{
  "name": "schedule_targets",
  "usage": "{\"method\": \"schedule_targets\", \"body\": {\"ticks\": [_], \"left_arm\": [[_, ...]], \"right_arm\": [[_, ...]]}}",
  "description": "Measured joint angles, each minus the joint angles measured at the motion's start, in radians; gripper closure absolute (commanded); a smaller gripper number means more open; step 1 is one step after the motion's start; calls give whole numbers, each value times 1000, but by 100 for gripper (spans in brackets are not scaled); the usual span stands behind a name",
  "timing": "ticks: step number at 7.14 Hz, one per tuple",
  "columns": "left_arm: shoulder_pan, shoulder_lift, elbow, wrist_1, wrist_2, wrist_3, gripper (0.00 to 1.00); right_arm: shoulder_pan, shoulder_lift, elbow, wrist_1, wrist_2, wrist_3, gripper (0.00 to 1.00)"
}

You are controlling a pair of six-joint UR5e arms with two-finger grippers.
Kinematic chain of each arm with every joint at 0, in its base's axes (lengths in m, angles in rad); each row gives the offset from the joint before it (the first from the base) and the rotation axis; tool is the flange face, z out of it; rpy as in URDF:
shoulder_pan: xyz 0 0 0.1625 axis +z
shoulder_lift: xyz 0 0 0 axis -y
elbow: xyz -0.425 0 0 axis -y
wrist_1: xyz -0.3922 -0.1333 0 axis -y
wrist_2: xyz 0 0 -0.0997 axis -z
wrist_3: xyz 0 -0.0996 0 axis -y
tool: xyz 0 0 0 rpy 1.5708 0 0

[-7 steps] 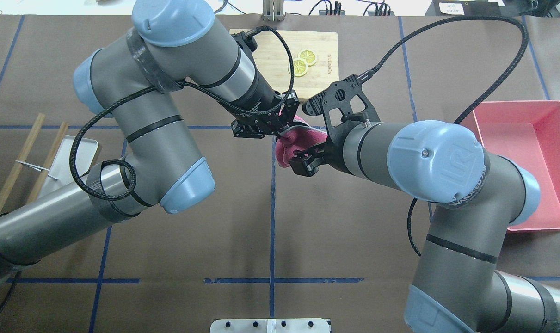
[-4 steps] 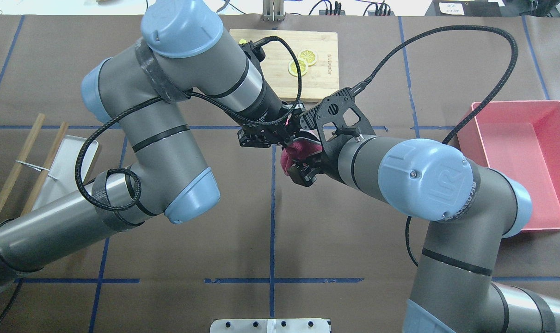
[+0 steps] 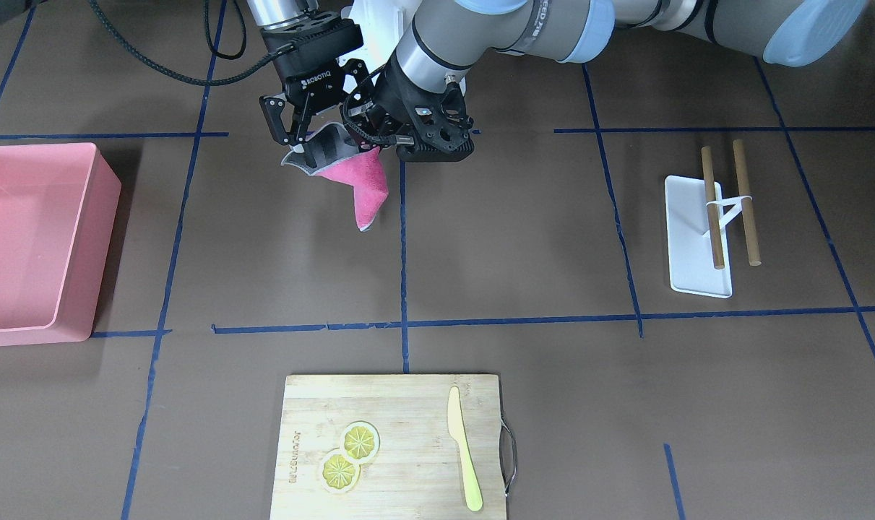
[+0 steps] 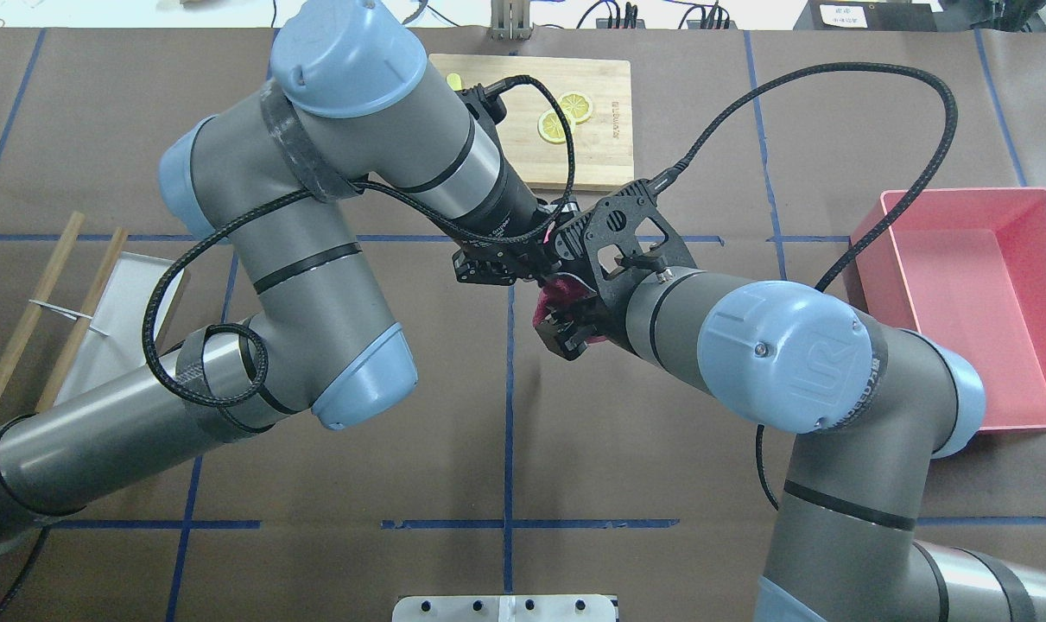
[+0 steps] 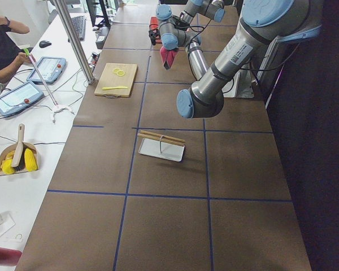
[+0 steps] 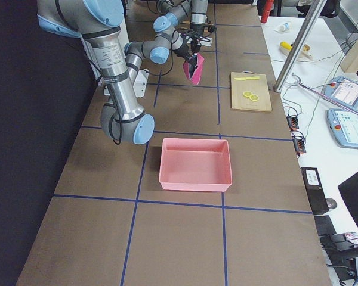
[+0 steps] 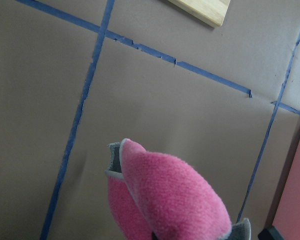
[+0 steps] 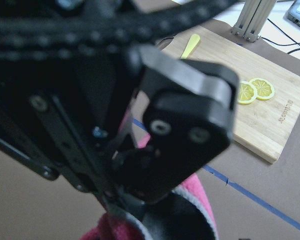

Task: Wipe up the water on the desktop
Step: 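Grasp the pink cloth with the right gripper beside the left gripper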

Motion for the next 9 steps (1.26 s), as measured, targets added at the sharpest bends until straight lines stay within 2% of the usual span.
{"method": "schedule_targets", "body": {"ticks": [1, 2, 3, 4, 6, 7, 8, 9], "left_arm": [[1, -1, -2, 0, 0, 0, 100], [4, -1, -3, -4, 0, 0, 100], [8, -2, -3, -11, 0, -1, 100], [11, -2, -3, -15, 1, -1, 100], [15, 0, -3, -18, 0, 0, 98], [16, 0, -4, -19, 0, 0, 93], [17, 0, -4, -20, -1, 1, 64], [17, -1, -5, -20, -1, 4, 21]], "right_arm": [[-9, 0, 0, 1, -12, 0, 43], [-18, 0, 1, 1, -28, 0, 68], [-23, 0, 6, 2, -33, 0, 86], [-26, 0, 13, 1, -33, 0, 97], [-28, -9, 19, 1, -35, 1, 100], [-28, -12, 20, 1, -36, 1, 100], [-28, -13, 20, 1, -38, 1, 100], [-29, -14, 21, 1, -38, 1, 100]]}}
